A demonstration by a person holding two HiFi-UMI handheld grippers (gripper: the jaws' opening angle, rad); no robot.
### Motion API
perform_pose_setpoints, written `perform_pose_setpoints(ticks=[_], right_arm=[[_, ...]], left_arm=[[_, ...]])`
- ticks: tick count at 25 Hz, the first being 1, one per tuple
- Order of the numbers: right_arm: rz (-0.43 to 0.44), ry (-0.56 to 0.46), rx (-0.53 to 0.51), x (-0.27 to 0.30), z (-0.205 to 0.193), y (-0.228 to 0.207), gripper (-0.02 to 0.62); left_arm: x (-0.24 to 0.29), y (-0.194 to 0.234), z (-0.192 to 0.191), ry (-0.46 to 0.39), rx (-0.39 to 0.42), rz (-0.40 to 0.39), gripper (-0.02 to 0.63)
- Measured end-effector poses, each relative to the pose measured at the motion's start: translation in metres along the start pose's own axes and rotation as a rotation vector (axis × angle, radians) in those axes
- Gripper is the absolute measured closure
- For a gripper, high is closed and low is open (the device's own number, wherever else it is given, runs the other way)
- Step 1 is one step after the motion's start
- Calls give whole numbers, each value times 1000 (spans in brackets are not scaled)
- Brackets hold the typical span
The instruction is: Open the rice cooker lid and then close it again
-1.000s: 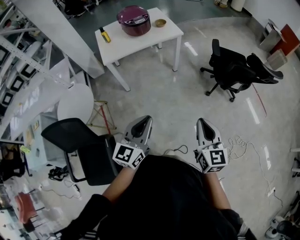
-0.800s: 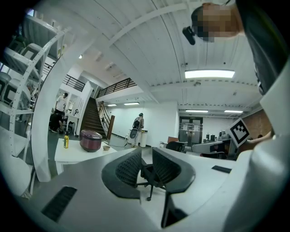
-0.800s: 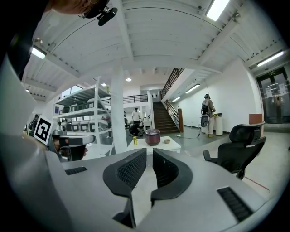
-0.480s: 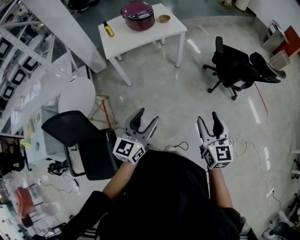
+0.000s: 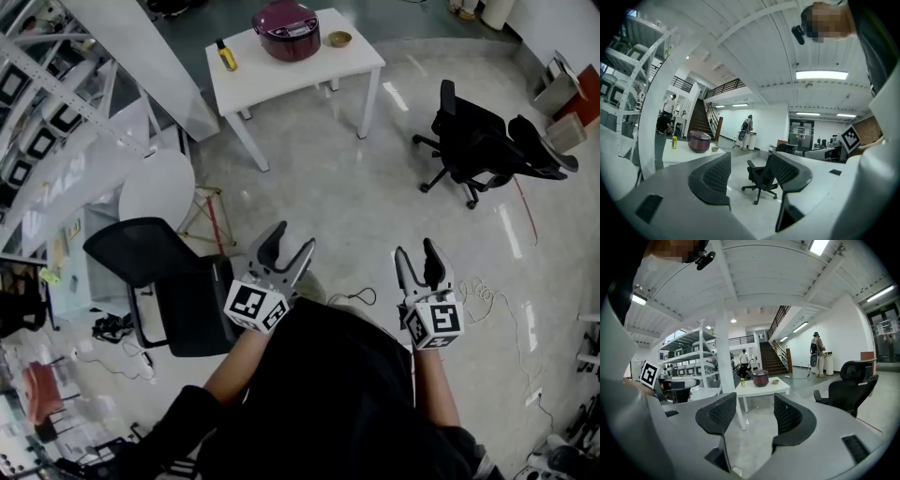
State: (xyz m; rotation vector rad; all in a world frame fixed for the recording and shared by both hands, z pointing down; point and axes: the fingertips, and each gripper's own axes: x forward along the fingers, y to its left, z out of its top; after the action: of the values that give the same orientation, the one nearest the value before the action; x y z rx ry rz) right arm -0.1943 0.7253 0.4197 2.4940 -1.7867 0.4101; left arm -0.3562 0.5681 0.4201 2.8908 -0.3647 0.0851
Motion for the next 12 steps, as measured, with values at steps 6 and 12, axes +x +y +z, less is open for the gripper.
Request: perform_pose_setpoints(ticks=[6,12], right_arm=[[37,45,-6,19,-5,8,373],[50,54,3,61,-3,8,373]], left_arm=[[2,28,-8,16,-11,42,357],[27,60,-2,-2,-17,41,357]])
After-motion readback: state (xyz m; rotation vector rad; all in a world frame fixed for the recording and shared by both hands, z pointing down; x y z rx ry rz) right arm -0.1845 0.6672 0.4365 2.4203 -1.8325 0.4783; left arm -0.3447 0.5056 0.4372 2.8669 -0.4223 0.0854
